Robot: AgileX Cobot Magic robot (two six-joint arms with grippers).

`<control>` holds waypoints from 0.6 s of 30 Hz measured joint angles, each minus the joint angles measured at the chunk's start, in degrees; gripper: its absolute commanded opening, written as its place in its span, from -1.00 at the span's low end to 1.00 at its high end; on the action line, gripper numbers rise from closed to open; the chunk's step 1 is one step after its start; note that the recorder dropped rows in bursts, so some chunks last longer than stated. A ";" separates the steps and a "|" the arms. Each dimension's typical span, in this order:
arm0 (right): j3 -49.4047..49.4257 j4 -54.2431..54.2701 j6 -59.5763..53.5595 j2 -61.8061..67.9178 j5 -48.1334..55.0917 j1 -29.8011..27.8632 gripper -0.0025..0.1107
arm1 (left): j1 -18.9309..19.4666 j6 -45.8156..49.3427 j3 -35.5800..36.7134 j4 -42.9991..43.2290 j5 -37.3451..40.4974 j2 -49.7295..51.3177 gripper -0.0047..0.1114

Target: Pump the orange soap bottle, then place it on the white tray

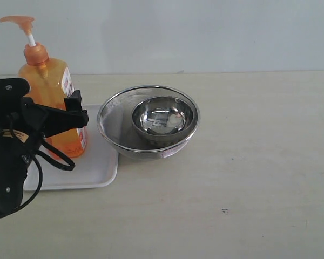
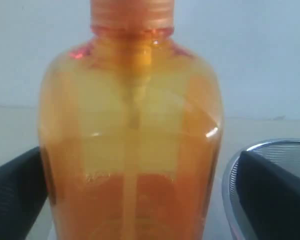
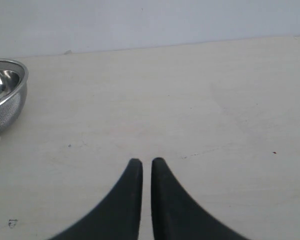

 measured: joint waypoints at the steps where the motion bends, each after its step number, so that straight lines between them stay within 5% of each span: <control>1: 0.00 0.00 0.00 0.00 0.00 0.00 -0.89 | 0.00 0.12 -0.16 0.00 -0.36 0.42 0.39; 9: 0.00 0.00 0.00 0.00 0.00 0.00 -0.89 | 0.00 1.75 -0.52 -0.45 -1.84 1.17 -0.19; 15: 0.00 0.00 0.00 0.00 0.00 0.00 -0.89 | 0.00 4.67 -0.62 0.05 -1.84 1.17 -0.81; 18: 0.00 0.00 0.00 0.00 0.00 0.00 -0.89 | 0.00 5.41 -0.62 0.05 -2.08 1.17 -0.84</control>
